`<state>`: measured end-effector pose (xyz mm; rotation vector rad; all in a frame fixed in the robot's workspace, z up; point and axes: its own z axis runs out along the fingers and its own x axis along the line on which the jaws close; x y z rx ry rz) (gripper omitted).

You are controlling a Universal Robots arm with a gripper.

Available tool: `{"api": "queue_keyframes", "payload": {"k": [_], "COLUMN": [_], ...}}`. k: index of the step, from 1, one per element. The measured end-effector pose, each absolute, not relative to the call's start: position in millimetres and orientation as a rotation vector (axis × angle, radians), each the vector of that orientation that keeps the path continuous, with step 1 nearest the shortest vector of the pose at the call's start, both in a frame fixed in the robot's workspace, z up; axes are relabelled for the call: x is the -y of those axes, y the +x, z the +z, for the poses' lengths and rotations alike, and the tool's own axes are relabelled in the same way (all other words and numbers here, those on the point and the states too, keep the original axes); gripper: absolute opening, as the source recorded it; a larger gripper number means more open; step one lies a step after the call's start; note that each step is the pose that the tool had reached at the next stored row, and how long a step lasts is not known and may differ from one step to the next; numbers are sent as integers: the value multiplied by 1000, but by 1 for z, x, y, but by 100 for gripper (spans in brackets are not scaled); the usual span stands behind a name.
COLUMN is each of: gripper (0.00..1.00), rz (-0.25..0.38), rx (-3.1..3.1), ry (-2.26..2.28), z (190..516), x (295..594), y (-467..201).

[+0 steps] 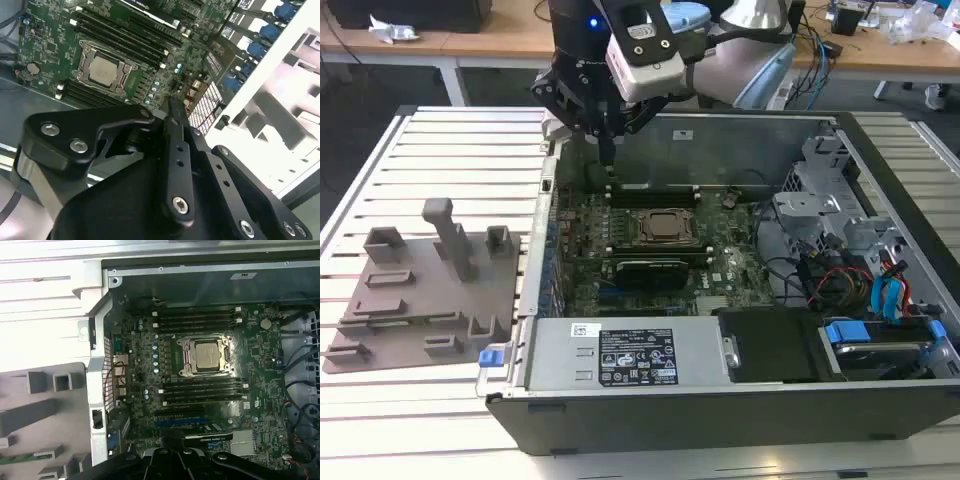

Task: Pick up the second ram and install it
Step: 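Reach for the second ram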

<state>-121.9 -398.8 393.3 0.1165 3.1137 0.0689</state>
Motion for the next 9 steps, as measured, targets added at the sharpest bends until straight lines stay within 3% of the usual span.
{"api": "queue_keyframes", "payload": {"k": [9], "gripper": [10], "rz": [69], "rx": [-3113], "ry": [116], "z": [392], "x": [399], "y": [-210]}}
